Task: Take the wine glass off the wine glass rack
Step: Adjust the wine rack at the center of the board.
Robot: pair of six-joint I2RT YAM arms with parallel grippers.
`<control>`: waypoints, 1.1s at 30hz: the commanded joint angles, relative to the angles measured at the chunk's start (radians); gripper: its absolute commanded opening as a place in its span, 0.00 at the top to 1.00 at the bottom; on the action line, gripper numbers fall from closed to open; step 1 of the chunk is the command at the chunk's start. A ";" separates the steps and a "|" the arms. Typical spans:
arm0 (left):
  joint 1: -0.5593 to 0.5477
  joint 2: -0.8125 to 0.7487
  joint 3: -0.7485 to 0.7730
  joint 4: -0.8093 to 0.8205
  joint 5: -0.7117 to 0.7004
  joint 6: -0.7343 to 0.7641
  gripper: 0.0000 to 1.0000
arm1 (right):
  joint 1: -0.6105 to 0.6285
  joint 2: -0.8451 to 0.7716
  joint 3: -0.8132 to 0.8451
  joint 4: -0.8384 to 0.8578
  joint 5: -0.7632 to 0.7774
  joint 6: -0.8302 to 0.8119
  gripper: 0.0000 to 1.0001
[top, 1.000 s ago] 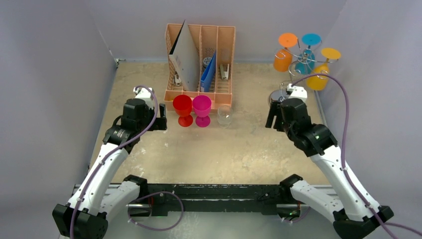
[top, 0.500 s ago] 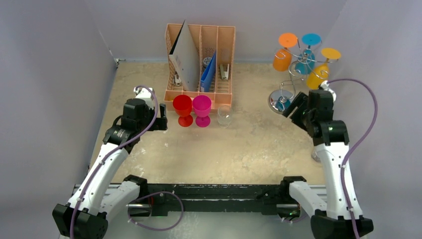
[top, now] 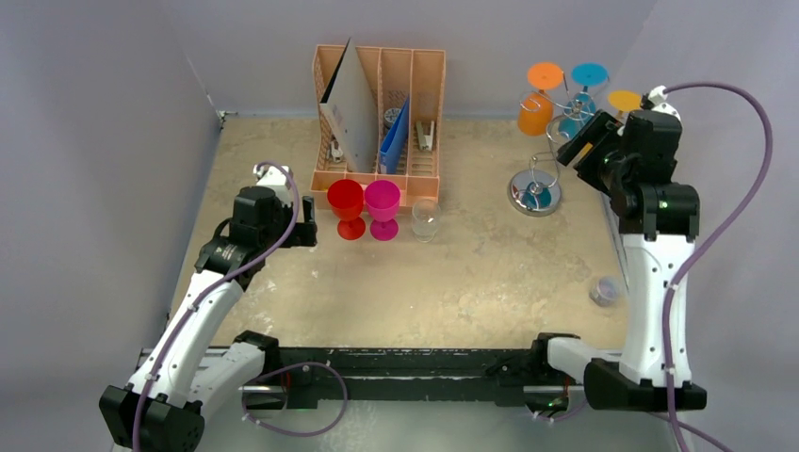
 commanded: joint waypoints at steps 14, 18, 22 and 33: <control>0.006 0.004 0.022 0.025 0.016 0.024 0.01 | -0.004 0.247 0.171 0.028 -0.109 -0.205 0.23; 0.006 0.009 0.023 0.024 0.013 0.026 0.01 | 0.001 0.293 0.206 0.022 -0.100 -0.228 0.23; 0.006 0.013 0.023 0.025 0.010 0.026 0.01 | 0.020 0.339 0.257 0.008 -0.102 -0.255 0.23; 0.006 0.019 0.025 0.025 0.005 0.027 0.01 | 0.129 0.397 0.311 -0.025 -0.018 -0.294 0.23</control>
